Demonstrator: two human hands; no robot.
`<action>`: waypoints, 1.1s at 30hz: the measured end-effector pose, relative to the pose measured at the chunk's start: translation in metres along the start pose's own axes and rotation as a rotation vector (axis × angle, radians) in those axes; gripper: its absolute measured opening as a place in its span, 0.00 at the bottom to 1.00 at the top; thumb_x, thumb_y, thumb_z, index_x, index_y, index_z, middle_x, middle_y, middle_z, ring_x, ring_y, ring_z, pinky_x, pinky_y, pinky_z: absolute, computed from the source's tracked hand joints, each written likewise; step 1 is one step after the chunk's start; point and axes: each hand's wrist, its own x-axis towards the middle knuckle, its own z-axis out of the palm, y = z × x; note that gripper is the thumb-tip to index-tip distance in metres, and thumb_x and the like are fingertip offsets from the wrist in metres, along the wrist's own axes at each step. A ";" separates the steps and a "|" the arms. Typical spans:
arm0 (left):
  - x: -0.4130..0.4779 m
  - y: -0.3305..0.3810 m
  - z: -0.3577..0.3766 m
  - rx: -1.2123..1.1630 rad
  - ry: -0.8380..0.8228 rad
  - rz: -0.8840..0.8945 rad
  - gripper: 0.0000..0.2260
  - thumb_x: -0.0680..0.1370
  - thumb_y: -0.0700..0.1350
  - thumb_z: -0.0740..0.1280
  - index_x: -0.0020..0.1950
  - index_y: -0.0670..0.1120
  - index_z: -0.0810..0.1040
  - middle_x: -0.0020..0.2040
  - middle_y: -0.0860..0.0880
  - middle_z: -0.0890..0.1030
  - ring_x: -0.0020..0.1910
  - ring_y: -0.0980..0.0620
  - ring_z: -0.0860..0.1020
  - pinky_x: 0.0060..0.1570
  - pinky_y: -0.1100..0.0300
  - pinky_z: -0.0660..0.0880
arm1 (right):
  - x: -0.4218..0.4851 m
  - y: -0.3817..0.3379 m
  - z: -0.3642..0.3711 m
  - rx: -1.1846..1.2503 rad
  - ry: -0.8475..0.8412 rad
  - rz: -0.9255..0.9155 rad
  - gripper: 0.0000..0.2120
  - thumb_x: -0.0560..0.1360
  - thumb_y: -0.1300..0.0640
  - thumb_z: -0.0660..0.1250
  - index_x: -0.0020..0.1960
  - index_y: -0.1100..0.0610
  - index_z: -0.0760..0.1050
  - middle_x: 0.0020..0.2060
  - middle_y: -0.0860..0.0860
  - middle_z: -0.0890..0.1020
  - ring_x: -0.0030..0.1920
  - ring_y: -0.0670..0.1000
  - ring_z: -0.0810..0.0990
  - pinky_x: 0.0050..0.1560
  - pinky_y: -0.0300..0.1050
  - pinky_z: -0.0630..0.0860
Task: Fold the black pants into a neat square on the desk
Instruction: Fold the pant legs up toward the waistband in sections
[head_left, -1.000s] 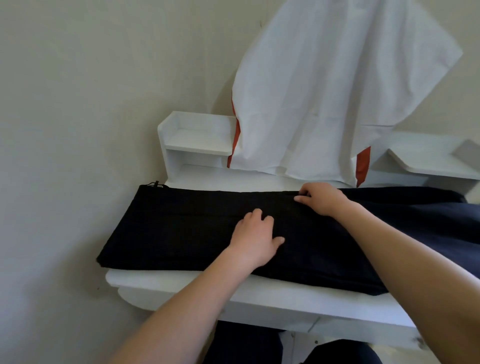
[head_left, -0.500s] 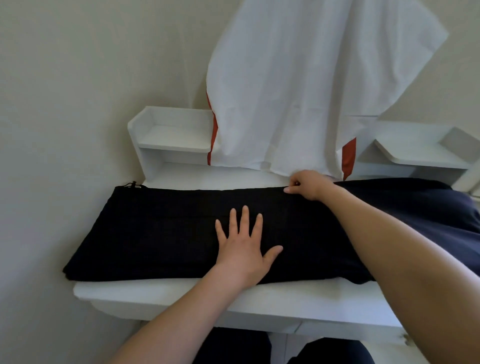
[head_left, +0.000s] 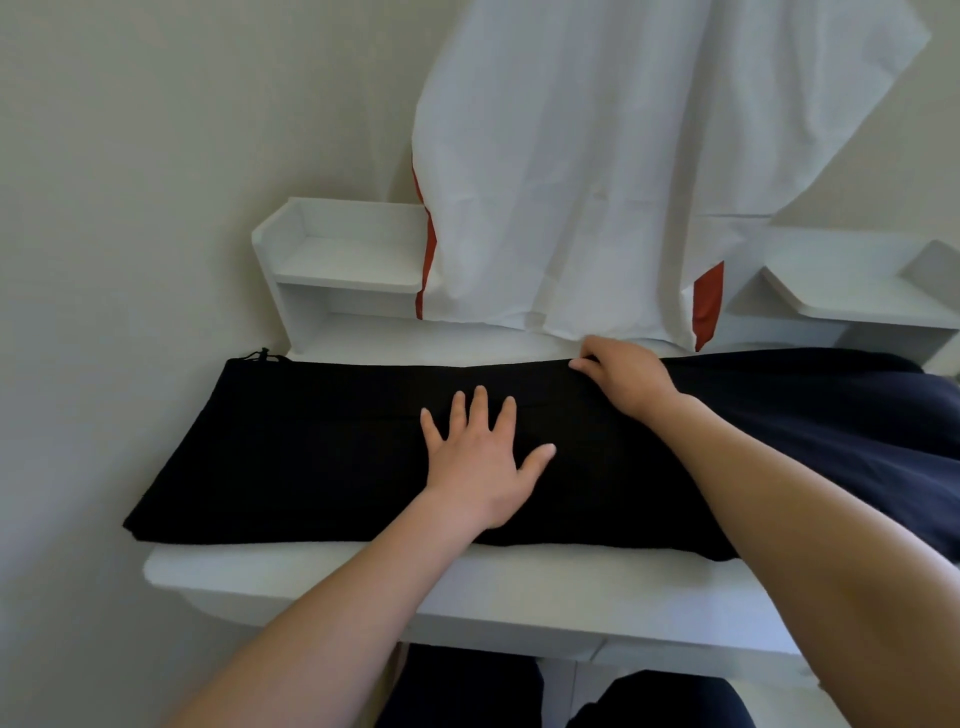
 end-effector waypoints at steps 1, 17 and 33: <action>0.002 -0.002 0.001 0.006 -0.014 -0.002 0.38 0.74 0.71 0.41 0.78 0.52 0.47 0.79 0.44 0.46 0.77 0.42 0.41 0.70 0.33 0.38 | 0.002 0.001 0.000 0.034 -0.021 0.015 0.12 0.79 0.45 0.61 0.43 0.52 0.71 0.37 0.48 0.77 0.39 0.51 0.75 0.36 0.47 0.66; 0.003 -0.004 0.013 0.031 -0.006 -0.030 0.28 0.80 0.57 0.43 0.78 0.51 0.41 0.79 0.44 0.39 0.76 0.41 0.36 0.69 0.34 0.35 | -0.021 -0.100 0.026 -0.214 0.026 -0.201 0.23 0.77 0.57 0.61 0.72 0.55 0.67 0.73 0.54 0.67 0.73 0.57 0.63 0.72 0.55 0.60; -0.026 -0.122 -0.013 -0.087 0.329 -0.228 0.22 0.82 0.53 0.51 0.75 0.48 0.63 0.75 0.45 0.64 0.75 0.46 0.59 0.73 0.43 0.54 | -0.061 -0.154 0.049 -0.169 -0.099 -0.055 0.34 0.80 0.38 0.46 0.79 0.55 0.39 0.79 0.52 0.44 0.78 0.53 0.42 0.76 0.57 0.45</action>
